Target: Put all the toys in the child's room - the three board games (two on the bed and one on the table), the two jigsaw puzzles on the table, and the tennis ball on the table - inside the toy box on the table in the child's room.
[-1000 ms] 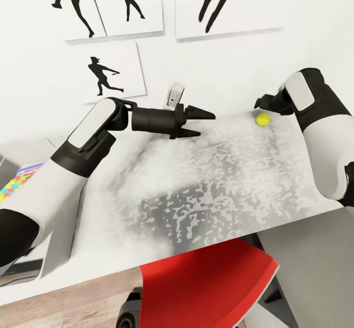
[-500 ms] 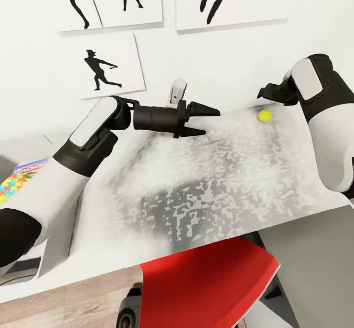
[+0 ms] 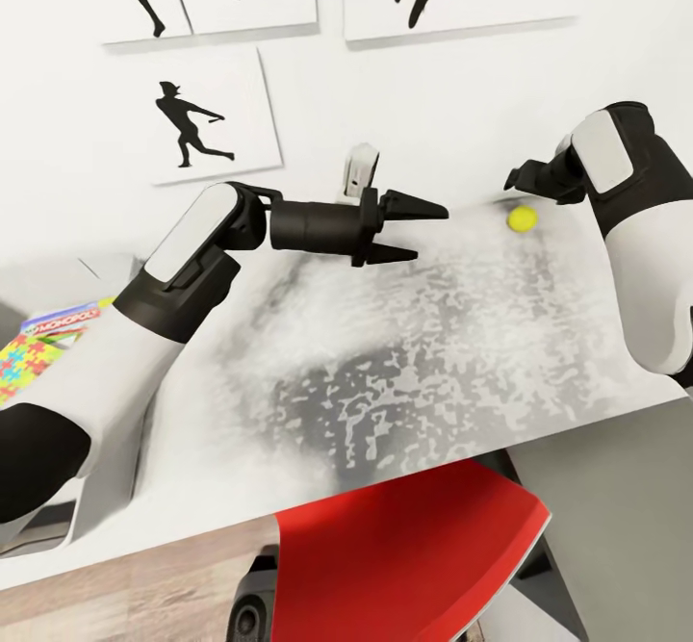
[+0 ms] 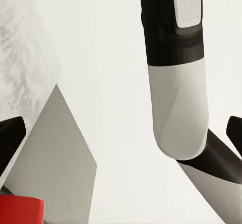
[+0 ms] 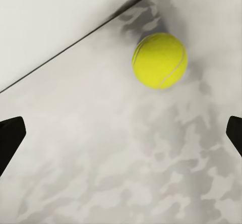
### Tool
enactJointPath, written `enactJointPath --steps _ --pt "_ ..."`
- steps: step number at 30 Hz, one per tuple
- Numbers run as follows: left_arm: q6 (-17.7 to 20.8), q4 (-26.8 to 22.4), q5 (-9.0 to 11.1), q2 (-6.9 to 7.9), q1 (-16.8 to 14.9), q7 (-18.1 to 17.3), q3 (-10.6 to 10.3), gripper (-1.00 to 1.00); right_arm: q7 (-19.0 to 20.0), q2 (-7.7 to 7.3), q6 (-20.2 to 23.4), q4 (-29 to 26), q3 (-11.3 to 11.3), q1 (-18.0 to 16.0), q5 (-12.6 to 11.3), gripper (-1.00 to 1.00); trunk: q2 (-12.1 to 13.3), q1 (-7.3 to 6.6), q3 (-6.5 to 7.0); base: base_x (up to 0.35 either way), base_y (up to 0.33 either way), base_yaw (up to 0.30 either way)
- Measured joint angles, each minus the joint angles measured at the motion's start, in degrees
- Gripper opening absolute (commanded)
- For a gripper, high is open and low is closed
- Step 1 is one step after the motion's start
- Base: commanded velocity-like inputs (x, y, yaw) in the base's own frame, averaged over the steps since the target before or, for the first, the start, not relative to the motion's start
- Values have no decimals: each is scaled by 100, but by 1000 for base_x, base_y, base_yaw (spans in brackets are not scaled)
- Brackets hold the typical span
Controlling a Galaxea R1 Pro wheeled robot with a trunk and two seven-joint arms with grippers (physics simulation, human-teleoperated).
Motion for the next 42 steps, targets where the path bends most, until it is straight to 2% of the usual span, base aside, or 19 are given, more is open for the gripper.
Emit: enactJointPath --steps 12,23,42 --pt "-12 0 1 -74 -2 4 0 100 0 5 5 -12 -2 -63 5 100 0 0 -112 0 0 0" --pt "-14 0 2 -192 -8 7 0 100 -7 1 16 5 6 -429 -7 100 0 0 -215 0 0 0" --pt "-16 -90 15 -202 -11 4 2 100 -142 4 164 -6 4 -583 7 100 0 0 -393 0 0 0"
